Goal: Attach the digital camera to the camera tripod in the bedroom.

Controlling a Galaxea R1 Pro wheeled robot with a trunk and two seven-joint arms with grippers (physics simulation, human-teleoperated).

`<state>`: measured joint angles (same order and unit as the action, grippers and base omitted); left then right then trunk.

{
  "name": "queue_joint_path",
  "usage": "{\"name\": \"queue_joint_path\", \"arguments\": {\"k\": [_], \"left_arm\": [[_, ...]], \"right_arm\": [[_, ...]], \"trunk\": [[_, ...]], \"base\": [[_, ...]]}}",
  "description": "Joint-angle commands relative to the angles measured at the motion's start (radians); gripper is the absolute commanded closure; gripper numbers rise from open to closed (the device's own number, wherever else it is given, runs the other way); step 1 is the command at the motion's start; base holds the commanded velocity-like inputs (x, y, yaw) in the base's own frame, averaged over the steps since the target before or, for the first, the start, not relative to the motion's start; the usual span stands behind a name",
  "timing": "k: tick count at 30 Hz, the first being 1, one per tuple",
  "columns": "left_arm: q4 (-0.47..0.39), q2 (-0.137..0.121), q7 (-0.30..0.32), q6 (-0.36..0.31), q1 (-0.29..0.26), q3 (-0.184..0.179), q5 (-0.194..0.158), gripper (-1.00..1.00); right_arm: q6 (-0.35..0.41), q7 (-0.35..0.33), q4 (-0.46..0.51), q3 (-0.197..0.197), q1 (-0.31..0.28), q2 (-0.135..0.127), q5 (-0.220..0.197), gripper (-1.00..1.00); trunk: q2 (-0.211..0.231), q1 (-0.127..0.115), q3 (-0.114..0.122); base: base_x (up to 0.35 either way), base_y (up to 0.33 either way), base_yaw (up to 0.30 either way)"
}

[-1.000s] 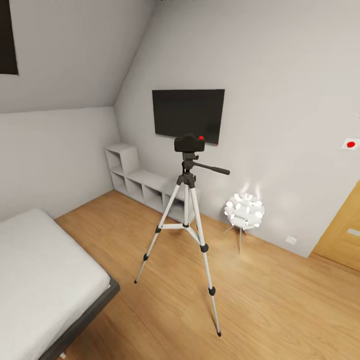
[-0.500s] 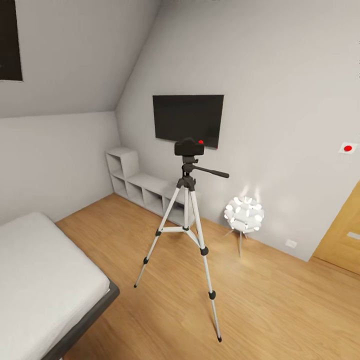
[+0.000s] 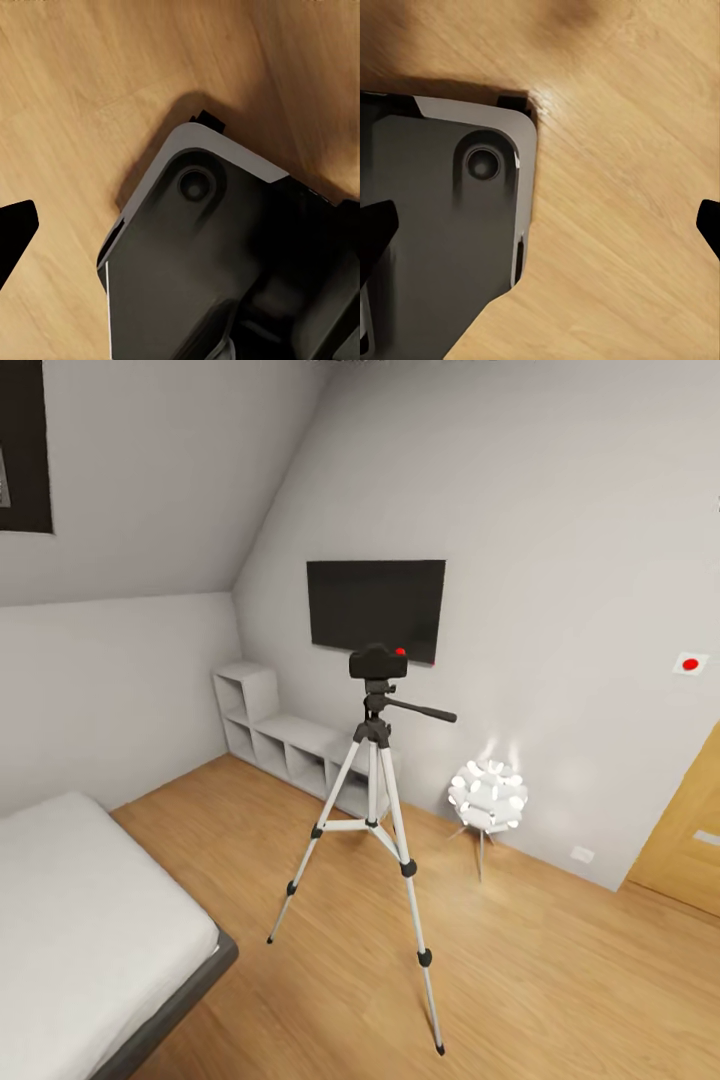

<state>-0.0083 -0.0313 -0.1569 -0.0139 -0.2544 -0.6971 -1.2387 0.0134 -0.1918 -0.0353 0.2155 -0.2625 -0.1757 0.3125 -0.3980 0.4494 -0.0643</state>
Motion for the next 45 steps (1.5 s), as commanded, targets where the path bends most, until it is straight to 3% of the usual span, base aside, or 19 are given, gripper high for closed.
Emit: {"name": "queue_joint_path", "arguments": {"k": [1,45], "left_arm": [[-0.001,0.0,-0.004,-0.001,-0.001,-0.008,-0.007,-1.0],[-0.001,-0.001,-0.004,-0.001,0.0,-0.009,-0.007,-1.0]], "right_arm": [[0.002,-0.003,-0.001,0.008,-0.001,0.0,0.008,-1.0],[-0.013,-0.004,0.0,0.007,0.009,0.0,0.008,-1.0]], "trunk": [[-0.002,0.001,0.0],[-0.002,0.001,0.071]], "base": [[0.0,0.0,0.0],[0.0,0.0,0.0]]}}
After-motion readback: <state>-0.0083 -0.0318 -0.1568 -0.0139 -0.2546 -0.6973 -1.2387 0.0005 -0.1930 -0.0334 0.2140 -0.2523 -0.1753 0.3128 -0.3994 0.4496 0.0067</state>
